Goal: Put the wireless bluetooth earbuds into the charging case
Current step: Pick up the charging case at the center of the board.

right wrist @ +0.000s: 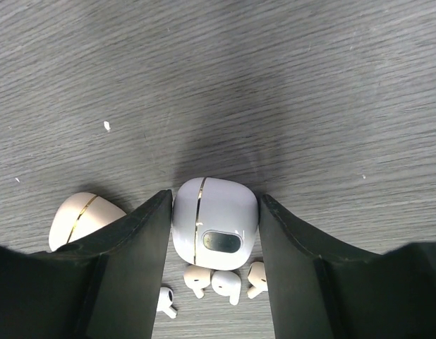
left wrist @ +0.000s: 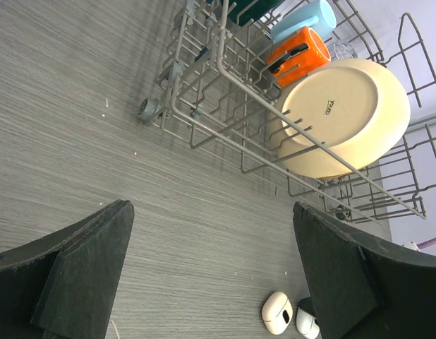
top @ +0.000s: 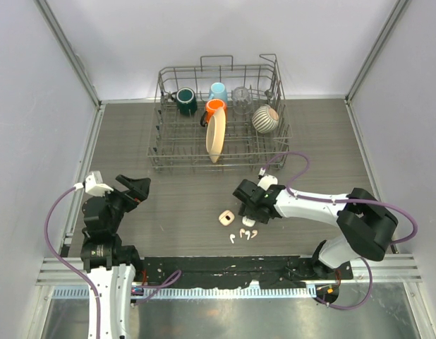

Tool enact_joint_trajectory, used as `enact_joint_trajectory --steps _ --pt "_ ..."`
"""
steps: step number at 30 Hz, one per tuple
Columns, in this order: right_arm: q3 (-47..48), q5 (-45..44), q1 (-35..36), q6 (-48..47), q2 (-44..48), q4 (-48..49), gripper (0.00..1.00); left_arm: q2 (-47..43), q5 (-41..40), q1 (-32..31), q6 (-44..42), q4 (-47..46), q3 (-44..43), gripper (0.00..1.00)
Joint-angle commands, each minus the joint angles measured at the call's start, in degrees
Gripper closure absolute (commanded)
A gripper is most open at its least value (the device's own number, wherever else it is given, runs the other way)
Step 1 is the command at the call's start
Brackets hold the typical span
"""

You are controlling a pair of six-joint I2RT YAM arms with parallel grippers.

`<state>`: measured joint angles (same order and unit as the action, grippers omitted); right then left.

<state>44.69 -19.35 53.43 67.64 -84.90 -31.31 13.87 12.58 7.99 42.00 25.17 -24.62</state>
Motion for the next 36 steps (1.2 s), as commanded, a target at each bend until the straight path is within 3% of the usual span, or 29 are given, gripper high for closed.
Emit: enact_joint_trajectory --steps 1,8,11,23,27,30,36 --pt "-0.4 -0.8 0.3 1.9 -1.1 1.2 0.46 0.4 0.5 0.3 -0.3 -0.7 -1.5 0.00" --pt "-0.7 -0.9 0.3 2.0 -0.4 1.5 0.68 -1.1 0.2 0.3 -0.3 -0.7 -1.8 0.00" --pt "-0.9 -1.3 0.3 1.9 0.6 1.8 0.88 -2.4 -0.6 0.3 0.3 -0.6 -1.6 0.00" --pt "-2.6 -3.3 0.3 2.1 11.9 8.2 0.99 -6.4 -3.7 0.3 2.2 2.4 -2.3 0.00" --pt "-2.8 -3.6 0.3 5.0 18.3 11.0 0.99 -8.1 3.6 0.3 1.0 -0.5 -2.1 0.00" --pt "-3.7 -3.5 0.2 8.4 21.5 14.3 0.99 -9.5 8.5 0.3 1.3 -4.1 -2.1 0.06" --pt "-4.3 -3.3 0.3 13.4 27.2 22.5 0.99 -10.2 16.8 0.2 2.6 -7.0 -6.3 0.01"
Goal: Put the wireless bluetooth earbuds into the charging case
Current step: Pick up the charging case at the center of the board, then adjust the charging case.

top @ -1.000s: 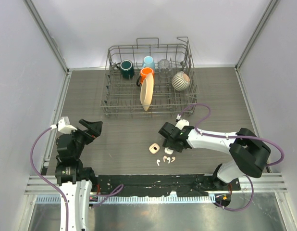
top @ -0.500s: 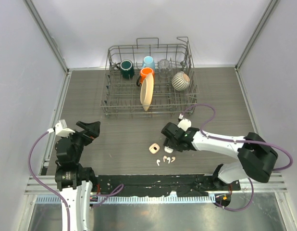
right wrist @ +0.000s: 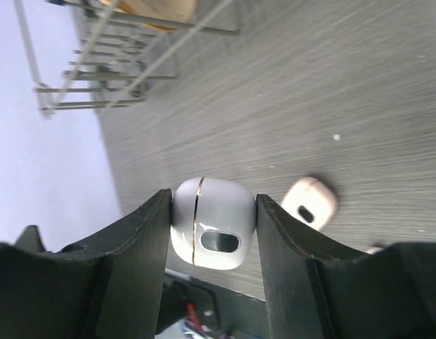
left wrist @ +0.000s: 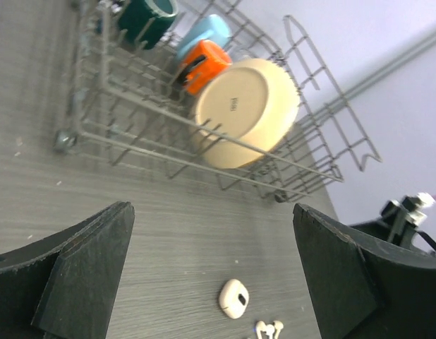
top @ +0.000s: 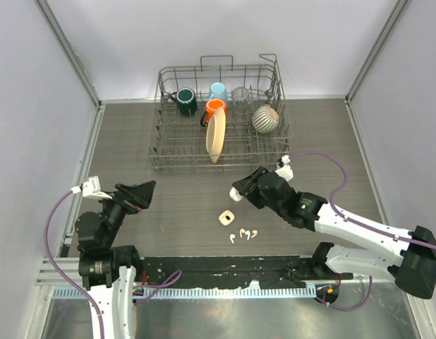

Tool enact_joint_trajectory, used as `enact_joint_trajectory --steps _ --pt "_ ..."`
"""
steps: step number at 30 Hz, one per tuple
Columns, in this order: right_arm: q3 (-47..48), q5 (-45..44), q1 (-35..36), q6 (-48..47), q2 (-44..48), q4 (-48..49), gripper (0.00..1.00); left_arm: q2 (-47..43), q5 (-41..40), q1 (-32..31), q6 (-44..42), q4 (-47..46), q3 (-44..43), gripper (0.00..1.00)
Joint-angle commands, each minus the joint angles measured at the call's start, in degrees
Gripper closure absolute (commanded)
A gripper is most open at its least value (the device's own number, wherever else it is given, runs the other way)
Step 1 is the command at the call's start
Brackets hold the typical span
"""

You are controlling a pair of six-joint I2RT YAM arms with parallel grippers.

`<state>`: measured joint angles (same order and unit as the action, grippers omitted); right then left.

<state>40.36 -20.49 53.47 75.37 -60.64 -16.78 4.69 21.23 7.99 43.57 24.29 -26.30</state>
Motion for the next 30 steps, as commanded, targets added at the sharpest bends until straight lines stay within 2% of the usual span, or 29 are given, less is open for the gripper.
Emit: enact_joint_trajectory --steps 1,5,9,14,24,27,30 --pt "0.2 -2.7 0.2 6.0 3.6 9.5 0.99 -1.1 9.9 0.2 1.3 -6.9 -5.3 0.00" --pt "1.8 -4.7 0.2 7.9 4.0 11.6 0.99 -1.7 11.9 0.3 4.1 -11.8 -5.2 0.01" --pt "3.8 -5.3 0.2 9.9 2.7 13.1 0.99 -2.8 12.8 0.3 9.6 -18.8 -1.4 0.01" --pt "1.1 -3.9 0.2 13.8 2.1 19.1 0.99 -1.9 12.8 0.3 12.0 -24.0 2.4 0.02" --pt "2.4 -8.0 0.2 12.8 1.5 17.1 0.99 12.3 10.9 -0.2 7.5 -23.0 -1.8 0.02" --pt "3.1 -9.4 0.1 11.7 1.3 15.6 0.99 17.0 8.9 -2.5 5.5 -22.2 -5.5 0.02" --pt "5.4 -10.7 0.0 10.7 1.1 13.9 0.99 23.2 3.7 -9.5 2.2 -22.1 -10.6 0.01"
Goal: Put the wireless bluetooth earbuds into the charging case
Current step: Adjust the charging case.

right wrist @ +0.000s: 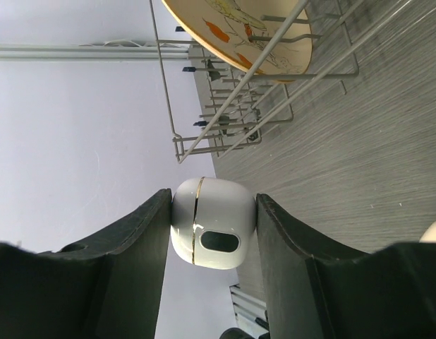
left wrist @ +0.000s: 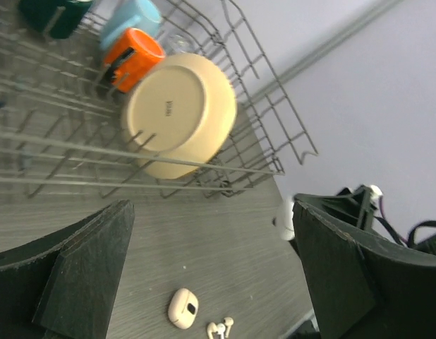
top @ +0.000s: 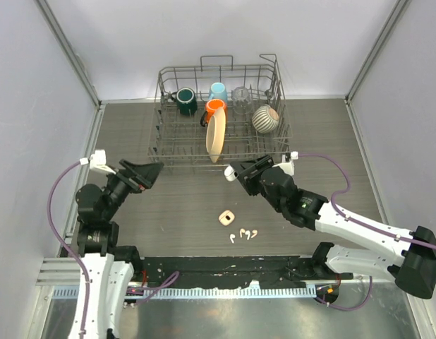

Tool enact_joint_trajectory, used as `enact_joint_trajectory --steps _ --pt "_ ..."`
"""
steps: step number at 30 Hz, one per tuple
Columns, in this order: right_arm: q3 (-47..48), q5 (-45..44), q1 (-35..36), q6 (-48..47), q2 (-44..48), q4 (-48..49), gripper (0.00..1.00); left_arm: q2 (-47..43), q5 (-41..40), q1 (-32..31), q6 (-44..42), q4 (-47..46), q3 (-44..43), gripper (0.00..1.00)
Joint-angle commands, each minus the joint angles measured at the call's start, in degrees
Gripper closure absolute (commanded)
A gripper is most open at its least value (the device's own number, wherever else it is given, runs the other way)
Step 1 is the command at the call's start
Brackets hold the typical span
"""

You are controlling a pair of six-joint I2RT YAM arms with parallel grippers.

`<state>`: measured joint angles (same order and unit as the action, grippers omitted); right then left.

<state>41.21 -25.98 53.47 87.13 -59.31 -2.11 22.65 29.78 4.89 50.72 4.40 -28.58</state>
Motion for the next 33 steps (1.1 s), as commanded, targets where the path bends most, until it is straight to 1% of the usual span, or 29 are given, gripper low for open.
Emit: enact_joint_trajectory --steps 1,2,3,4,5,7,9,10,11,12,13,14,15,17,18,21,22,26,27,29,33 --pt "5.3 -6.0 -0.1 -1.3 -0.4 -1.3 0.99 7.5 -6.7 -11.9 -6.2 -1.3 -9.8 0.01" --pt "6.8 -6.0 -0.3 -1.6 -0.6 -1.8 0.99 11.4 -12.5 -15.3 -9.4 -0.5 -11.6 0.01" --pt "7.5 -6.0 -1.0 -2.0 -0.8 -3.1 0.99 13.9 -15.9 -18.9 -11.0 0.7 -15.2 0.01" --pt "8.3 -5.9 -1.4 -2.0 -1.1 -3.8 0.99 15.7 -19.5 -25.2 -12.3 2.3 -16.9 0.01" --pt "9.7 -5.6 -2.0 -1.9 -1.4 -4.6 0.99 18.9 -23.2 -27.6 -13.5 2.8 -18.4 0.01" --pt "10.6 -4.8 -3.9 -1.7 -1.8 -5.9 0.99 21.3 -22.5 -31.2 -14.9 3.2 -21.5 0.00" --pt "11.0 -0.8 -6.1 -0.7 -2.7 -6.2 0.99 23.7 -20.4 -32.7 -14.3 2.1 -22.0 0.00" --pt "10.9 1.6 -8.8 0.6 -2.9 -6.2 0.99 24.4 -19.9 -34.8 -14.2 -0.7 -21.6 0.00" --pt "10.6 5.4 -10.0 1.5 -3.4 -5.7 0.99 24.7 -20.5 -36.0 -14.1 -2.1 -21.0 0.00" --pt "10.2 7.1 -11.1 2.4 -3.8 -4.8 0.99 25.2 -21.7 -37.1 -13.8 -3.8 -19.1 0.00" --pt "9.3 8.3 -12.2 4.1 -3.9 -3.8 0.99 25.2 -22.7 -38.9 -13.3 -7.6 -18.0 0.00" --pt "9.0 9.4 -12.4 4.8 -3.9 -3.2 0.99 25.4 -23.4 -39.5 -12.8 -9.6 -17.0 0.00" --pt "8.9 9.5 -12.5 5.3 -3.8 -2.1 0.99 25.9 -23.6 -40.1 -12.8 -13.8 -15.4 0.00" --pt "9.1 10.0 -12.5 6.1 -4.0 -1.3 0.99 26.8 -25.2 -42.2 -13.6 -17.0 -14.5 0.01" --pt "9.5 10.6 -12.6 6.5 -4.5 -1.3 0.99 27.4 -25.8 -44.0 -14.2 -19.7 -14.6 0.01" --pt "10.3 13.6 -12.5 8.0 -5.7 -0.7 0.99 30.9 -27.8 -46.9 -16.4 -22.7 -16.2 0.01" --pt "10.1 14.3 -12.5 8.3 -6.3 -0.2 0.99 33.1 -28.1 -47.4 -16.9 -23.0 -16.8 0.01" --pt "9.7 16.9 -12.5 9.5 -7.5 1.8 0.99 36.9 -28.0 -48.0 -17.2 -25.1 -17.7 0.01" --pt "9.5 17.4 -12.6 10.0 -7.7 1.8 0.99 37.3 -28.1 -48.0 -17.1 -25.8 -17.6 0.03" --pt "8.5 18.4 -12.5 10.7 -7.9 5.1 0.99 37.9 -28.5 -48.3 -16.8 -26.0 -17.6 0.05" --pt "8.4 18.9 -12.5 11.0 -8.0 5.4 0.99 39.7 -28.7 -48.3 -16.7 -26.8 -17.7 0.11"
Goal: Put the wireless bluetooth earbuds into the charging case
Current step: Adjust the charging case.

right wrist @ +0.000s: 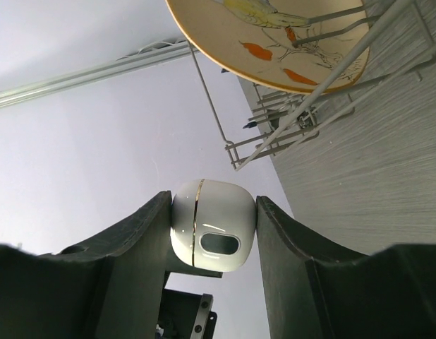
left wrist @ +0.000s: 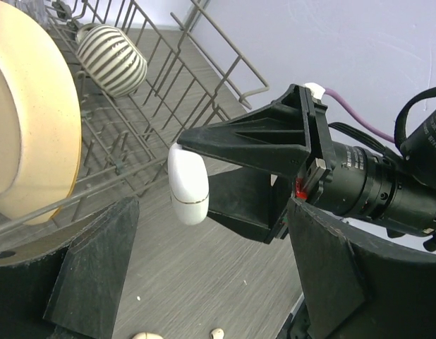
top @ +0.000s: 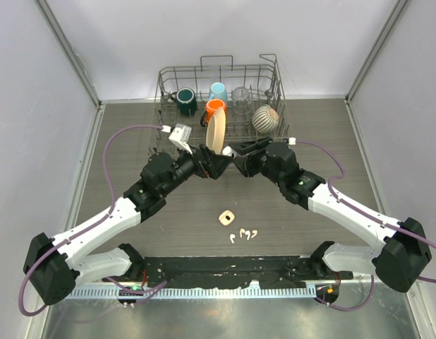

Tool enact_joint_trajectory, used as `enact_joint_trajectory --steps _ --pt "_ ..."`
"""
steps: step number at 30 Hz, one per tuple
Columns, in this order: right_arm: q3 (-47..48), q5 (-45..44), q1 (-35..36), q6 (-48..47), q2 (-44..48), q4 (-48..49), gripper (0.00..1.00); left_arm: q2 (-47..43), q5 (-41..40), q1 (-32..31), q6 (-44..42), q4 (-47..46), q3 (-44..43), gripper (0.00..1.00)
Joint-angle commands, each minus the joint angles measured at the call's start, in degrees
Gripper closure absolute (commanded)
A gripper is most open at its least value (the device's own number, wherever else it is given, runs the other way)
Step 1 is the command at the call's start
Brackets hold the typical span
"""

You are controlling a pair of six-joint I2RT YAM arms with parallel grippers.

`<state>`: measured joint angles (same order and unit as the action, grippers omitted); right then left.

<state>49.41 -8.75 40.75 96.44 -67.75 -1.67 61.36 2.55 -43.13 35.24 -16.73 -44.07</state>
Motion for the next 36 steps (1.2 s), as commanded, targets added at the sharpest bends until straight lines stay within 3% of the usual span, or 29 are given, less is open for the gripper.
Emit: enact_joint_trajectory --steps 1,10,20,25,26,27,32,36 --pt "0.2 1.9 0.2 1.6 0.4 5.0 0.99 1.4 -1.2 -0.4 -1.1 -5.7 -2.5 0.12" --pt "0.4 2.4 0.2 1.8 0.7 5.0 0.99 6.2 -0.9 -1.5 -1.1 -5.6 -5.6 0.32" --pt "0.0 3.0 0.2 1.8 1.2 5.4 0.99 8.4 -2.1 -1.7 -1.1 -3.6 -7.6 0.72" --pt "0.0 3.7 0.2 0.8 1.5 5.7 0.99 8.8 -2.1 -1.8 -1.1 -3.6 -7.7 0.71" --pt "0.1 3.8 0.2 0.8 1.6 5.7 0.99 8.8 -2.0 -1.7 -1.1 -3.6 -7.7 0.61" --pt "0.0 3.8 0.2 0.8 1.7 5.7 0.99 8.7 -2.0 -1.7 -1.1 -3.6 -7.7 0.57" --pt "-0.1 3.1 0.2 0.8 1.9 5.6 0.99 8.9 -3.8 -1.7 -1.3 -3.3 -8.0 0.49" --pt "-0.1 3.0 0.2 0.8 2.0 5.6 0.99 9.2 -3.8 -1.7 -1.3 -3.0 -8.1 0.60"
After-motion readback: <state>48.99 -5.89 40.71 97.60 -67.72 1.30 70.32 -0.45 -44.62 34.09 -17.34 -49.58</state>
